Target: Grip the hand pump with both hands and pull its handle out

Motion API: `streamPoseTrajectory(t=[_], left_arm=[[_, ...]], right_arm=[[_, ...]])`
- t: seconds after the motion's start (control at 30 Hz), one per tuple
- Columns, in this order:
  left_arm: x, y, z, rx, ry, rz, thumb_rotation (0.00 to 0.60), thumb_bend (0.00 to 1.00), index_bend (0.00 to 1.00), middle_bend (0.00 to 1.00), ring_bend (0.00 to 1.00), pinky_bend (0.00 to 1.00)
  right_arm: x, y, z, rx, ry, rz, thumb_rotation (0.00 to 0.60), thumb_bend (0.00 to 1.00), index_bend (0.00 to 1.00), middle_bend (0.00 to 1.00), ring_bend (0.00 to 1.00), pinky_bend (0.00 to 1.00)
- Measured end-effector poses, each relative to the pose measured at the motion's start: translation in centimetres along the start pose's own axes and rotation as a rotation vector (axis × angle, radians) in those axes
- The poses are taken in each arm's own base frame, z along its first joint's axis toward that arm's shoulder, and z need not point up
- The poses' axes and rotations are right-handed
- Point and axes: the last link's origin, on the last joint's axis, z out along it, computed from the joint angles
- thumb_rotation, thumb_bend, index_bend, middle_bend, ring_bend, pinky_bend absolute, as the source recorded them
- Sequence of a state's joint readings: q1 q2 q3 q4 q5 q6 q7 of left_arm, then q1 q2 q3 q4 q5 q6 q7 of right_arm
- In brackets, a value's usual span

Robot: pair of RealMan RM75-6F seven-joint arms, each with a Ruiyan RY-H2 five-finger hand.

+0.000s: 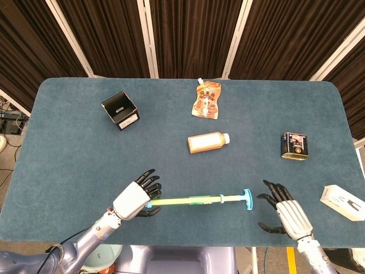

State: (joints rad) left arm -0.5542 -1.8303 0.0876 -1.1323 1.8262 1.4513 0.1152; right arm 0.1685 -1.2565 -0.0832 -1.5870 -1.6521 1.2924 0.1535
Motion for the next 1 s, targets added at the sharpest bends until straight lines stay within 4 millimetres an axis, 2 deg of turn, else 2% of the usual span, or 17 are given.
streamPoseTrajectory(t=[0.4, 0.7, 1.0], left_arm=[[-0.6, -1.0, -1.2, 0.018, 0.029, -0.079, 0.600, 0.48, 0.70, 0.46, 0.28, 0.17], [-1.0, -1.2, -2.0, 0.013, 0.065, -0.190, 0.600, 0.48, 0.70, 0.50, 0.32, 0.17], [-0.7, -1.2, -2.1, 0.000, 0.150, -0.265, 0.600, 0.48, 0.70, 0.54, 0.35, 0.20]], right_arm=[[-1.3, 1.0, 0.9, 0.053, -0.064, 0.172, 0.600, 0.36, 0.34, 0.00, 0.00, 0.00], [-2.8, 2.4, 2.5, 0.055, -0.100, 0.190, 0.600, 0.39, 0.34, 0.00, 0.00, 0.00], [-4.0, 2.0, 3.2, 0.102, -0.105, 0.207, 0.600, 0.42, 0.34, 0.00, 0.00, 0.00]])
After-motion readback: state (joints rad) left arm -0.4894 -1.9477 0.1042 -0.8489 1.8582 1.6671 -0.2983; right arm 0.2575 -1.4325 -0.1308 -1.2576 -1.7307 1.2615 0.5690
